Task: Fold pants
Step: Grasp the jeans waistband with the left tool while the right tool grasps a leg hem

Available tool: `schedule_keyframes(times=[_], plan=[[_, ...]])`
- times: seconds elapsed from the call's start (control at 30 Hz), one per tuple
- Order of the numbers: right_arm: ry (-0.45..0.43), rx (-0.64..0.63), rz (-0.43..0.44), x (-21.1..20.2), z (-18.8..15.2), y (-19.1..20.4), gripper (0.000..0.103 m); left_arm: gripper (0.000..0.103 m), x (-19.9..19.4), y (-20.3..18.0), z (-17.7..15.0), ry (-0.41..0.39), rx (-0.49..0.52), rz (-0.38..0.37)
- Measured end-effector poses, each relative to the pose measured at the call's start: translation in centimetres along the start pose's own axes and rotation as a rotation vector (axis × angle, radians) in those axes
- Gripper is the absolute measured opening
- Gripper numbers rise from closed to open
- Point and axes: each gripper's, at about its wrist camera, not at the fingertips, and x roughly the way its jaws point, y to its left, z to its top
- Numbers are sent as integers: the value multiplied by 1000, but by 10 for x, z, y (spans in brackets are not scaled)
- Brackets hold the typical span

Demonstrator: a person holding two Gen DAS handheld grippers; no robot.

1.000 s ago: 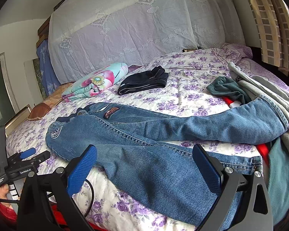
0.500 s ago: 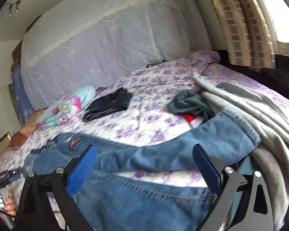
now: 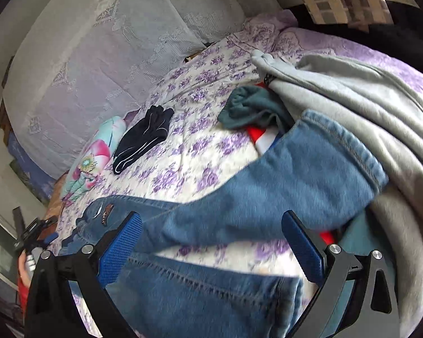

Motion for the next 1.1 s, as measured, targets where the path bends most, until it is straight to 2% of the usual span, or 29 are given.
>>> schedule_keyframes(times=[0.1, 0.2, 0.27, 0.33, 0.4, 0.5, 0.57, 0.63, 0.7, 0.73, 0.77, 0.87, 0.93, 0.97, 1.03, 1.07, 1.1], plan=[[110, 50, -8, 23, -3, -14, 100, 98, 51, -2, 25, 136, -33, -53], [199, 209, -43, 57, 5, -38, 100, 98, 99, -9, 27, 275, -63, -72], [161, 216, -47, 63, 14, -34, 100, 98, 115, -19, 25, 280, -22, -8], [162, 192, -44, 76, 22, -31, 100, 98, 128, -30, 26, 291, 25, 33], [150, 179, -57, 88, 26, -30, 100, 98, 141, -35, 29, 297, 36, 50], [96, 146, -16, 99, 37, -32, 100, 98, 159, -30, 36, 299, 17, 67], [54, 144, 43, 103, 44, -33, 97, 98, 158, -29, 36, 270, -2, 63], [45, 159, 86, 101, 49, -38, 48, 94, 149, -28, 33, 228, 4, 41], [23, 191, 134, 95, 52, -43, 29, 49, 136, -21, 27, 191, 17, 87], [13, 191, 153, 92, 53, -43, 26, 45, 129, -16, 25, 181, 21, 62], [-4, 181, 167, 88, 54, -42, 25, 37, 122, -8, 24, 174, 13, 5], [-70, 110, 165, 73, 52, -34, 24, 35, 99, 10, 23, 170, -36, -130], [-110, 54, 150, 66, 49, -28, 24, 32, 85, 7, 25, 166, -16, -158], [-124, 34, 134, 65, 46, -27, 24, 33, 80, 3, 28, 164, 5, -159], [-134, 29, 122, 67, 42, -31, 24, 54, 74, -7, 36, 148, 25, -149], [-131, 44, 125, 69, 41, -36, 24, 80, 72, -10, 42, 133, 28, -135], [-119, 68, 134, 73, 41, -41, 24, 94, 72, -12, 47, 117, 31, -116]])
